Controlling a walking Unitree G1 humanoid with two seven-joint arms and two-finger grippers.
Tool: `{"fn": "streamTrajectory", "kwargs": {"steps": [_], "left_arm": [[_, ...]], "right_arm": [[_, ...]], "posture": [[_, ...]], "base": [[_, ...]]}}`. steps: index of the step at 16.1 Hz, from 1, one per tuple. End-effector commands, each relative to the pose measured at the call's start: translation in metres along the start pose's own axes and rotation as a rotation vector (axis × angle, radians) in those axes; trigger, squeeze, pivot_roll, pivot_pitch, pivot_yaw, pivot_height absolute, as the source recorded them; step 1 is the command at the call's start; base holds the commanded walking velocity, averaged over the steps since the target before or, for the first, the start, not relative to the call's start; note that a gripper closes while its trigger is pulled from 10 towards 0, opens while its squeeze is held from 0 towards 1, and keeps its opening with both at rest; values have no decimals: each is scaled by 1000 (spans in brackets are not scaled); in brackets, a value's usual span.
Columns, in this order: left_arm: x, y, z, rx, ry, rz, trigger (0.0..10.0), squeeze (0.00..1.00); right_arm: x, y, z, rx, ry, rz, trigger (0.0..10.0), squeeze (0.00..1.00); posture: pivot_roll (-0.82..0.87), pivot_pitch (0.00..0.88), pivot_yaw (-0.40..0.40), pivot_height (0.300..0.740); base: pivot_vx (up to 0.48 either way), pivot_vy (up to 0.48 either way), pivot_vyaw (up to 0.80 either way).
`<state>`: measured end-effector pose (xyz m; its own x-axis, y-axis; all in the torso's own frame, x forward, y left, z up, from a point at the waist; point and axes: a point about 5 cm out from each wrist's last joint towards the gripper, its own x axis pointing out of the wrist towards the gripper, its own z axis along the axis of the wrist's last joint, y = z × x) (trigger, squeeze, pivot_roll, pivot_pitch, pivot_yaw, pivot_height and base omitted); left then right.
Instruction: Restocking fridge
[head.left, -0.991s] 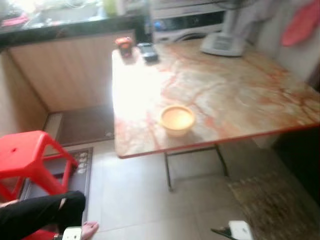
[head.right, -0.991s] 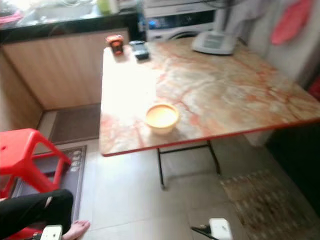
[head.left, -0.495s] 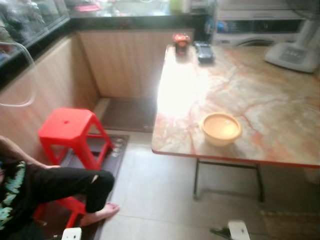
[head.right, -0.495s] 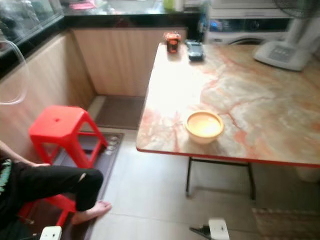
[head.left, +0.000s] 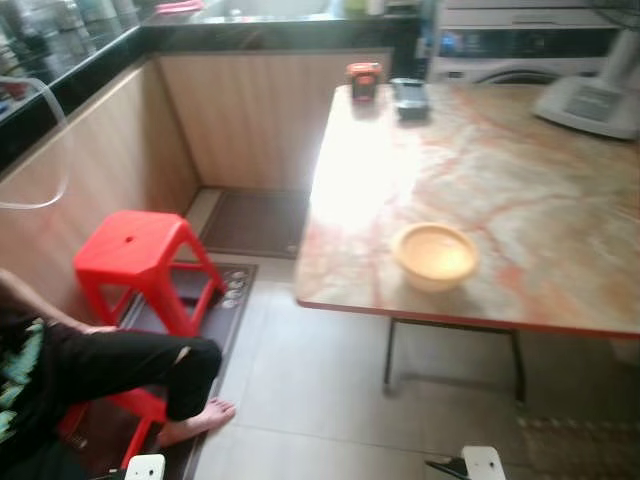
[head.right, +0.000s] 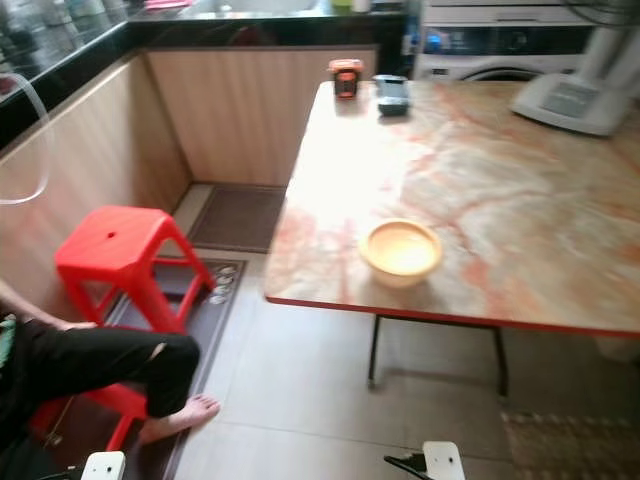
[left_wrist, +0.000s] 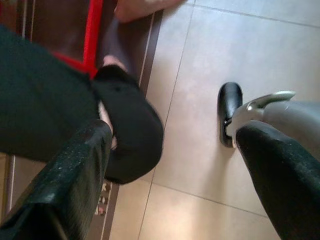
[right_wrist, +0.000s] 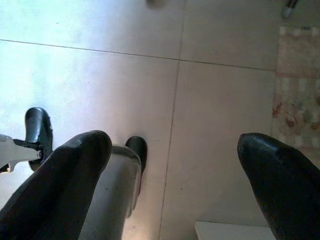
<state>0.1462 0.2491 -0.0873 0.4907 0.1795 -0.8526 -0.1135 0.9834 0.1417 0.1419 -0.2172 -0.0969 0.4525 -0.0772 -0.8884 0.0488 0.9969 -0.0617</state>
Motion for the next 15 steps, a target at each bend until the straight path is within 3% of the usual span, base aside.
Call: {"fn": "streamTrajectory", "kwargs": {"steps": [1, 9, 11, 14, 15], "left_arm": [[0, -1, 1, 13, -6, -7, 10000, 0], [1, -1, 4, 15, -11, 0, 10000, 0], [1, 1, 8, 8, -31, 11, 10000, 0], [0, 16, 39, -53, -191, 58, 10000, 0], [1, 8, 44, -62, -229, 57, 10000, 0]], "right_arm": [[-1, -2, -5, 8, 13, -5, 10000, 0], [-1, -2, -3, 8, 12, -5, 10000, 0], [0, -1, -3, 10, 11, -5, 10000, 0], [-1, -2, -3, 11, 10, -6, 10000, 0], [-1, -2, -4, 9, 11, -6, 10000, 0]], "posture": [[-42, 11, 63, 740], [-42, 3, 64, 740], [-41, 3, 64, 740], [-33, 7, 60, 740], [-31, 6, 62, 740]], "base": [[0, -345, 0], [0, -350, 0], [0, 0, 0], [0, 0, 0], [0, 0, 0]]}}
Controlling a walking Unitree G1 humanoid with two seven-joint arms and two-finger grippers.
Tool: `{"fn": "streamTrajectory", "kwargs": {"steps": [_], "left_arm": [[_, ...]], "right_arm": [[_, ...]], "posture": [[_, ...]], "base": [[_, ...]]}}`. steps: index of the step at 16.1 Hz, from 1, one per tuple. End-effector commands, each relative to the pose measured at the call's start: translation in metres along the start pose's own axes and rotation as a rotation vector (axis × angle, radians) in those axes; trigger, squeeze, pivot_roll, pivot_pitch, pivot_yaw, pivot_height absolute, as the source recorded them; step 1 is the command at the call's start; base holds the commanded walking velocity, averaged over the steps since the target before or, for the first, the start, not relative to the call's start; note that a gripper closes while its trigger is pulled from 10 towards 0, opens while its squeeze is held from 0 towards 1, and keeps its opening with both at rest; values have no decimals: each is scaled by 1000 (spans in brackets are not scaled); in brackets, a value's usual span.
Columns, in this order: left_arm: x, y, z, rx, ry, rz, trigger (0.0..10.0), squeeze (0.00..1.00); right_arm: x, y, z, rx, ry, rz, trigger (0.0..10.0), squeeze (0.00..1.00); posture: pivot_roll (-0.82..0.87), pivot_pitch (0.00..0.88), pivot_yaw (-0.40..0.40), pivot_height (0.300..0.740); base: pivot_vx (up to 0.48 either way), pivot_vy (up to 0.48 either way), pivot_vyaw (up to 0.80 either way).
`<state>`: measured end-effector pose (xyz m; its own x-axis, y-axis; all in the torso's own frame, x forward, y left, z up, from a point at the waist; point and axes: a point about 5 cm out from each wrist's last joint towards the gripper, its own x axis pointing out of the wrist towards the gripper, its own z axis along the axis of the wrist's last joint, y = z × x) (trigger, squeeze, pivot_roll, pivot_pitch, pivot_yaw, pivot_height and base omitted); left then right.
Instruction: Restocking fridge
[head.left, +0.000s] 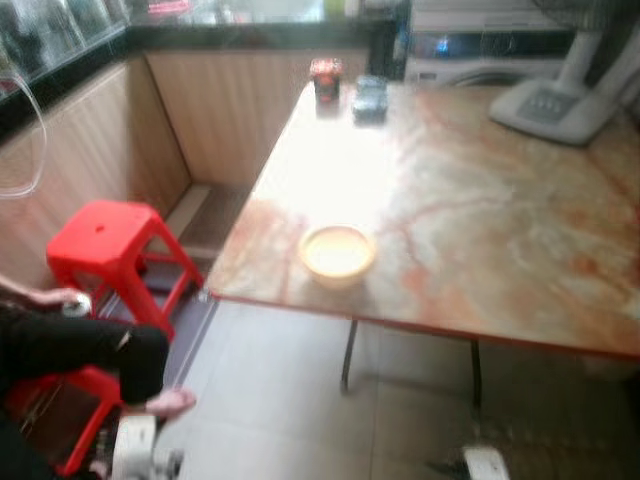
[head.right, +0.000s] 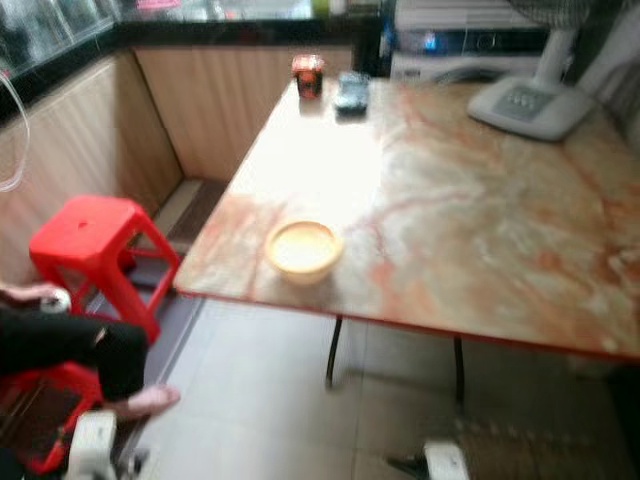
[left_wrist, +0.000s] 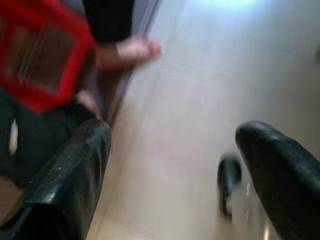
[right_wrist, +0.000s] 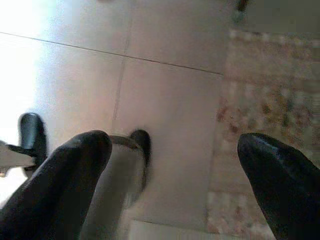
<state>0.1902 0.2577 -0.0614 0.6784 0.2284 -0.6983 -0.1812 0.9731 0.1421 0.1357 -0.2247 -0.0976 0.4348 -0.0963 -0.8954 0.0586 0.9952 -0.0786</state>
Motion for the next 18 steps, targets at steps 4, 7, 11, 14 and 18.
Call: {"fn": "streamTrajectory", "kwargs": {"steps": [4, 7, 11, 14, 18], "left_arm": [[-8, -35, 86, 26, -579, 0, 10000, 0], [-22, -41, 117, 53, -765, -8, 10000, 0], [-43, -67, 143, 147, -943, -131, 10000, 0], [-65, -87, 159, 175, -1070, -215, 10000, 0], [-83, -96, 197, -128, -1091, -273, 10000, 0]], "right_arm": [[1, 5, 1, 6, -5, 13, 10000, 0], [0, 5, 0, 3, -2, 13, 10000, 0], [0, 5, -2, 8, 4, 12, 10000, 0], [0, 6, -3, 11, 4, 10, 10000, 0], [0, 9, -4, 29, -2, 10, 10000, 0]], "posture": [[-26, 4, 65, 740], [-25, 6, 65, 740], [-24, 0, 77, 740], [-30, 0, 90, 740], [-32, 0, 97, 740]], "base": [[0, 0, 0], [0, 0, 0], [0, 0, 0], [0, 0, 0], [0, 0, 0]]}}
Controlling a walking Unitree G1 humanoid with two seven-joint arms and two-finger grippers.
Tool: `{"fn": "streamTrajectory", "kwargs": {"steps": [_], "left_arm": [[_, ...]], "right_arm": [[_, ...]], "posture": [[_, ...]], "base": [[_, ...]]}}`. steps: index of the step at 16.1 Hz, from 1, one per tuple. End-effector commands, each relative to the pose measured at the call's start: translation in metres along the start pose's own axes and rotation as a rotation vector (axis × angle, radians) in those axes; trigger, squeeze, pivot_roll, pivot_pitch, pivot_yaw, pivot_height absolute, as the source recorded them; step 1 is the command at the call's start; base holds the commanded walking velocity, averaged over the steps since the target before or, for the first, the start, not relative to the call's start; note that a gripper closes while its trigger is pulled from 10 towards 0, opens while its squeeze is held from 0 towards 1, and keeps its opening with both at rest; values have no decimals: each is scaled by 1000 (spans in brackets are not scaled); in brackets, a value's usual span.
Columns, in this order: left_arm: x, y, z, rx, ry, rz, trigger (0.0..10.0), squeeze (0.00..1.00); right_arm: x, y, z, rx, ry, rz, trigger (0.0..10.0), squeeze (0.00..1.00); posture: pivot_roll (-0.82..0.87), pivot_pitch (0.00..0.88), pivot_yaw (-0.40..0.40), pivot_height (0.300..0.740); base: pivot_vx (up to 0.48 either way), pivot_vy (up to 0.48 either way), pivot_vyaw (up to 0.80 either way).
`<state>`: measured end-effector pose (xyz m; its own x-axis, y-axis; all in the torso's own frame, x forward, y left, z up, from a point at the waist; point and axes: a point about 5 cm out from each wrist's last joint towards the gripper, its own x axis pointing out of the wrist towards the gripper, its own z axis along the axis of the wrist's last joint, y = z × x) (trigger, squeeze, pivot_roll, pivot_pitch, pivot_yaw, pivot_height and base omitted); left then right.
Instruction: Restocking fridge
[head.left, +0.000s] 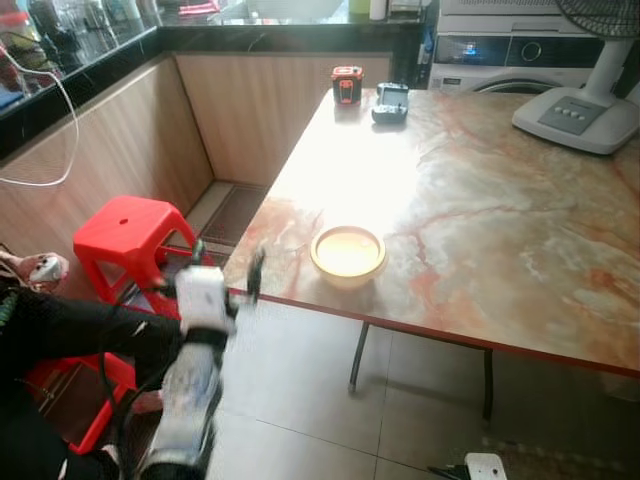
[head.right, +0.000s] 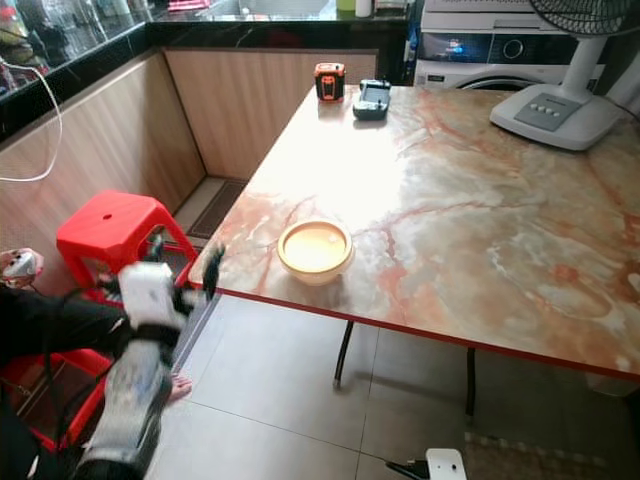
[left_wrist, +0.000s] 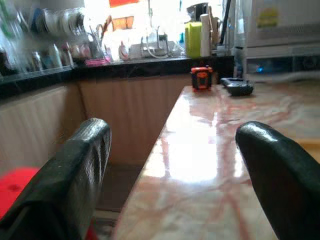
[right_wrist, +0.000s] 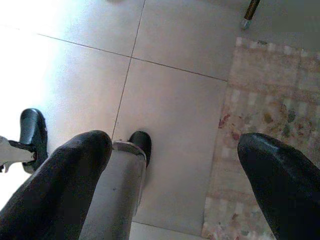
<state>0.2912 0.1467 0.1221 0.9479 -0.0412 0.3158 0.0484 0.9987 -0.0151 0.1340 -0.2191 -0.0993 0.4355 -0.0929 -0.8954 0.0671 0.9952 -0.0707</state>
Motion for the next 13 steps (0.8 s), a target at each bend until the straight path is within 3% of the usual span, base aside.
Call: {"fn": "streamTrajectory", "kwargs": {"steps": [1, 5, 13], "left_arm": [[1, 4, 1, -39, 31, 22, 10000, 0], [3, 0, 3, -55, 70, -23, 10000, 0], [9, -6, 4, -59, 124, -91, 10000, 0]], "right_arm": [[0, 3, -3, 18, 0, 7, 10000, 0], [0, 3, -5, 22, 3, 3, 10000, 0], [0, 3, -1, 43, -15, 5, 10000, 0]], "posture": [[-34, 0, 100, 740], [-36, 0, 100, 740], [-25, 0, 96, 740]], "base": [[0, 0, 0], [0, 0, 0], [298, 0, 0]]}}
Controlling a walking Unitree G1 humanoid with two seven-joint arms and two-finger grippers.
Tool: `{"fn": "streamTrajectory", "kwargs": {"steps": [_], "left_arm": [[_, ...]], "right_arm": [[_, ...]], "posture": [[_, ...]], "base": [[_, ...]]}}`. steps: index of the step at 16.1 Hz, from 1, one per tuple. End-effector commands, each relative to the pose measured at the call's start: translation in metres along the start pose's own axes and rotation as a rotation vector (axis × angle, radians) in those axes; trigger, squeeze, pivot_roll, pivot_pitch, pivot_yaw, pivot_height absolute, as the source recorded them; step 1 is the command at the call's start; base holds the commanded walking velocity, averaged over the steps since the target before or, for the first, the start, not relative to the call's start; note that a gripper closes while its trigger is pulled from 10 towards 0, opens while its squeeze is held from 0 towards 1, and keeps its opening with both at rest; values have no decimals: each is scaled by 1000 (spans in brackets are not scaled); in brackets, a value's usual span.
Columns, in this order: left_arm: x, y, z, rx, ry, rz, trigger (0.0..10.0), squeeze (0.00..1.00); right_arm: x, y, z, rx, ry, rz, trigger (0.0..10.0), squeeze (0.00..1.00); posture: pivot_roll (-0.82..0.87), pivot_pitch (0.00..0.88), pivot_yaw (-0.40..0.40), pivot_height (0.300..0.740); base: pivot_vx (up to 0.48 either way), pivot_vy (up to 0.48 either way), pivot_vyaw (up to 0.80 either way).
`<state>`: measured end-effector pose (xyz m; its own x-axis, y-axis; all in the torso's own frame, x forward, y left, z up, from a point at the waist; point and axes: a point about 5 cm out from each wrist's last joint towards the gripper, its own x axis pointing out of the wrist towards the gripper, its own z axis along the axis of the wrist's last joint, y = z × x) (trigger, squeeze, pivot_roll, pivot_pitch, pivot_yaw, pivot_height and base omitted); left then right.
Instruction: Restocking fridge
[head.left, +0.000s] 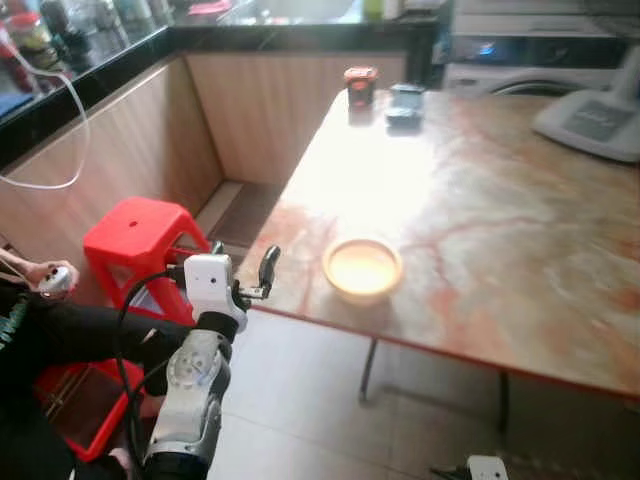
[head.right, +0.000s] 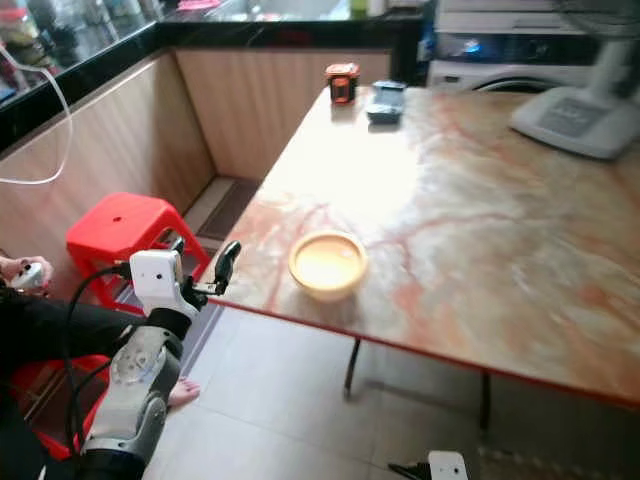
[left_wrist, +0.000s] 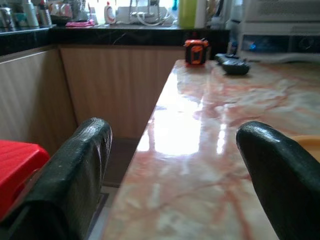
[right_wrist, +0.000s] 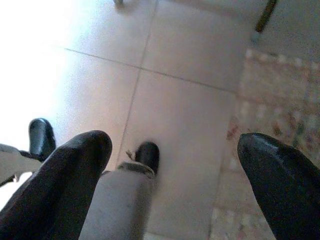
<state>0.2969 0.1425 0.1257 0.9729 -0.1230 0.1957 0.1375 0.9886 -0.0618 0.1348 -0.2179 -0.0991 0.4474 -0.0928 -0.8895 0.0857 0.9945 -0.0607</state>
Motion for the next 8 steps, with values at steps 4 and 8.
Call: {"fn": "streamTrajectory", "kwargs": {"steps": [4, 8], "left_arm": [[3, -6, 4, 1, 2, -39, 10000, 0], [1, -11, 7, -14, -15, -64, 10000, 0]], "right_arm": [[0, 3, -1, 22, -3, 5, 10000, 0], [0, 3, 1, 17, -13, 5, 10000, 0]], "posture": [[-23, 7, 95, 740], [-14, 12, 93, 740]], "base": [[309, 0, -541], [0, 0, 0]]}}
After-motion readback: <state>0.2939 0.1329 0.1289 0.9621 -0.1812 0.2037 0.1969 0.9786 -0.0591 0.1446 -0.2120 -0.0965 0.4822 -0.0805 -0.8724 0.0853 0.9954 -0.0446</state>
